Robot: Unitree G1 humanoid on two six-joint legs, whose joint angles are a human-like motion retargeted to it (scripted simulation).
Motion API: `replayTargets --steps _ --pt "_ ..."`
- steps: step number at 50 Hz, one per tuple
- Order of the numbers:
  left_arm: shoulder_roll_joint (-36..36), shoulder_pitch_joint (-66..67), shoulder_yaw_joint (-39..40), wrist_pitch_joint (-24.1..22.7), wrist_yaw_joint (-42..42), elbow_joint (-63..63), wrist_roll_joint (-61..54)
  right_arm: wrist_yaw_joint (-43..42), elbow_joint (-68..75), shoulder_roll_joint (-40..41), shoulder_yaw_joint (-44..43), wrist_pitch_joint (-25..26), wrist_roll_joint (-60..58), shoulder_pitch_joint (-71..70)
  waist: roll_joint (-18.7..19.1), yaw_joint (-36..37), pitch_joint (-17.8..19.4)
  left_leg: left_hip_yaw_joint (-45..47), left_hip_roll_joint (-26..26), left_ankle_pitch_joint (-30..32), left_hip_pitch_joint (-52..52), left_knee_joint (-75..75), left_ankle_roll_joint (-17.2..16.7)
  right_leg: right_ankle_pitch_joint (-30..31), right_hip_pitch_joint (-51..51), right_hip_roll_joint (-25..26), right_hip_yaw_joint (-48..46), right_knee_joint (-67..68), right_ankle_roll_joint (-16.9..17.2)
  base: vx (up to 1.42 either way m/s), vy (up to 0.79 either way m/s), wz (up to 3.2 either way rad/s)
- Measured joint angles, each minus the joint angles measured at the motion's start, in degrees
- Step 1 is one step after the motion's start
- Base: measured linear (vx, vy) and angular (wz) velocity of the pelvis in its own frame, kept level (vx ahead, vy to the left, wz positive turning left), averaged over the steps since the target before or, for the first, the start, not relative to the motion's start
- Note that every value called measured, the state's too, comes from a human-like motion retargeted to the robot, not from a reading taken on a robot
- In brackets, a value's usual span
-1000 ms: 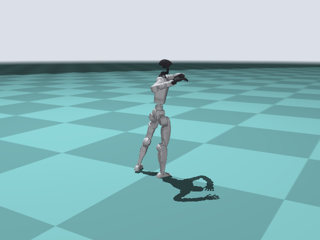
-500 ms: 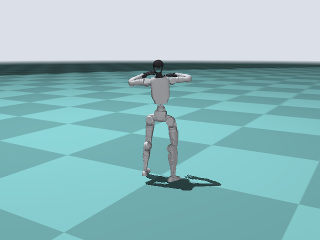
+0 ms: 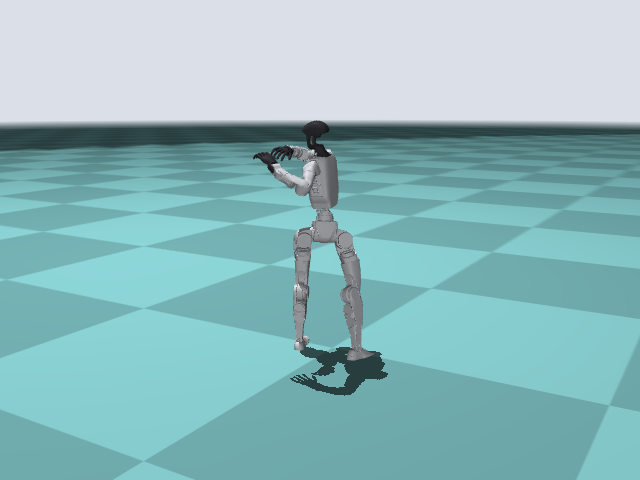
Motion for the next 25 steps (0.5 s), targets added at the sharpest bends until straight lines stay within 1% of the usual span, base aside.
replayTargets --steps 3,5,10,16,20,25 --pt "-0.05 3.58 3.57 0.28 0.03 -1.95 0.65 0.73 -0.02 2.02 1.21 0.10 0.29 -0.96 0.38 -1.26 -0.29 -0.12 -0.25 0.25 -0.05 0.00 0.21 0.21 0.15 -0.06 -0.15 -0.25 -0.22 0.00 0.00 0.00" --pt "0.36 4.59 4.03 0.14 0.22 -2.90 0.23 1.15 -0.48 1.71 1.96 -0.04 0.40 -1.35 0.89 -2.71 -0.66 0.13 -0.29 0.35 0.05 0.00 0.21 0.25 0.07 -0.23 0.18 -0.19 -0.19 -0.01 0.01 -0.11" --pt "2.74 4.33 2.40 -0.56 0.97 -3.22 -1.86 1.26 -2.54 -3.18 3.28 -0.66 3.64 -0.24 2.65 -7.74 -1.99 2.73 0.27 0.31 0.70 0.00 0.09 0.25 -1.18 -0.98 3.35 0.41 0.25 -0.03 0.01 -0.54" --pt "4.99 2.75 -1.14 -1.91 1.12 -2.30 -3.87 1.01 -2.85 -9.48 2.80 -1.49 6.97 2.15 5.08 -15.51 -3.11 8.60 1.91 -0.15 1.92 0.00 -0.37 -0.11 -4.60 -1.86 10.68 1.71 0.89 -0.05 0.00 -1.02" --pt "7.29 1.90 -3.30 -2.48 1.10 -2.02 -4.60 0.96 -2.03 -11.99 2.48 -1.69 7.95 2.80 6.65 -21.21 -3.67 12.80 3.10 -0.55 2.76 0.00 -0.57 -0.12 -7.11 -1.95 15.86 2.21 1.21 -0.05 -0.01 -1.10" --pt "11.55 -1.58 -7.49 -2.82 1.37 -1.42 -5.46 1.05 -1.95 -13.80 2.76 -1.85 8.63 1.93 7.70 -27.37 -4.04 17.39 4.14 -0.98 3.37 0.00 -0.57 -0.01 -10.24 -1.92 21.41 2.66 1.54 -0.05 0.00 -0.94"
